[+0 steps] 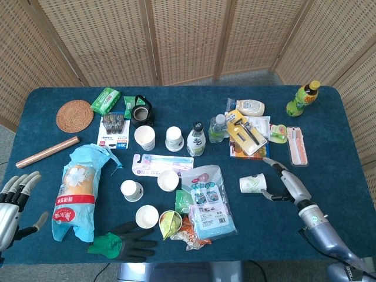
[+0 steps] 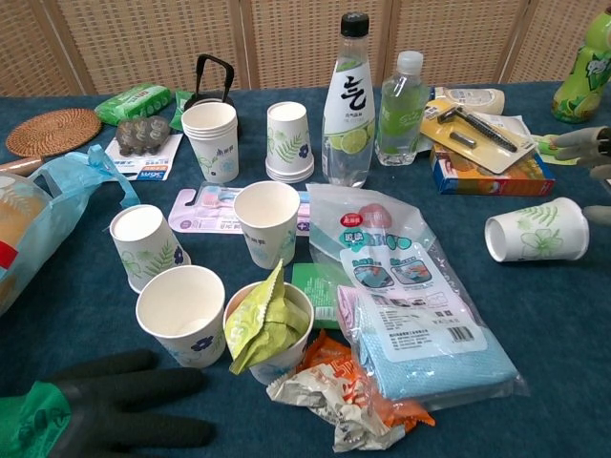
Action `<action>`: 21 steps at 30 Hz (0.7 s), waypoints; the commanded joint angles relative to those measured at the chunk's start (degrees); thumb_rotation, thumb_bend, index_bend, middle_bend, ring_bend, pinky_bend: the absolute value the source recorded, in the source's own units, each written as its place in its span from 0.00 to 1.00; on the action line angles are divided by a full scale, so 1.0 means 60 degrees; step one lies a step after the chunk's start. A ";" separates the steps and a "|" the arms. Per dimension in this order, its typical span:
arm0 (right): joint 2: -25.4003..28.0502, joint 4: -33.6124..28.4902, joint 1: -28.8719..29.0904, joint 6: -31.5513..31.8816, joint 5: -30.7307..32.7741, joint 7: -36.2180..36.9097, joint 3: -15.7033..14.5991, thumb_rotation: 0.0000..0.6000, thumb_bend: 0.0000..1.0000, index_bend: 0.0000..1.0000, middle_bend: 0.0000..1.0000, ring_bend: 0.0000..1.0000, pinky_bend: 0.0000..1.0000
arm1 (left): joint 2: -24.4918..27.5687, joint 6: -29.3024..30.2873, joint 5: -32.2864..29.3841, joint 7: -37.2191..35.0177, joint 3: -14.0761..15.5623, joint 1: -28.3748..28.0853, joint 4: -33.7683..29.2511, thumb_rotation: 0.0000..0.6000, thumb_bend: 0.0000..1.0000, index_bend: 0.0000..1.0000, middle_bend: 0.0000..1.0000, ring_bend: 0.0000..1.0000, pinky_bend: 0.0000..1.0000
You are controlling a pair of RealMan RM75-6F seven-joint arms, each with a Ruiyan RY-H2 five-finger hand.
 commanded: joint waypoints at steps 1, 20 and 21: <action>0.0669 -0.1062 -0.0121 0.0381 0.0585 -0.2043 -0.0071 1.00 0.37 0.00 0.00 0.00 0.00 | -0.0020 0.0011 0.0023 -0.0018 0.0007 0.0001 0.0021 1.00 0.39 0.00 0.10 0.09 0.02; 0.0012 -0.3417 0.0657 0.1372 0.2420 -1.0094 -0.0350 1.00 0.38 0.00 0.00 0.00 0.00 | -0.0093 0.0016 -0.0036 -0.0297 0.0014 0.0014 0.0270 1.00 0.39 0.00 0.10 0.09 0.02; -0.0049 -0.3442 0.0730 0.1366 0.2530 -1.0308 -0.0348 1.00 0.38 0.00 0.00 0.00 0.00 | -0.0095 0.0021 -0.0045 -0.0325 0.0011 0.0016 0.0295 1.00 0.39 0.00 0.10 0.09 0.02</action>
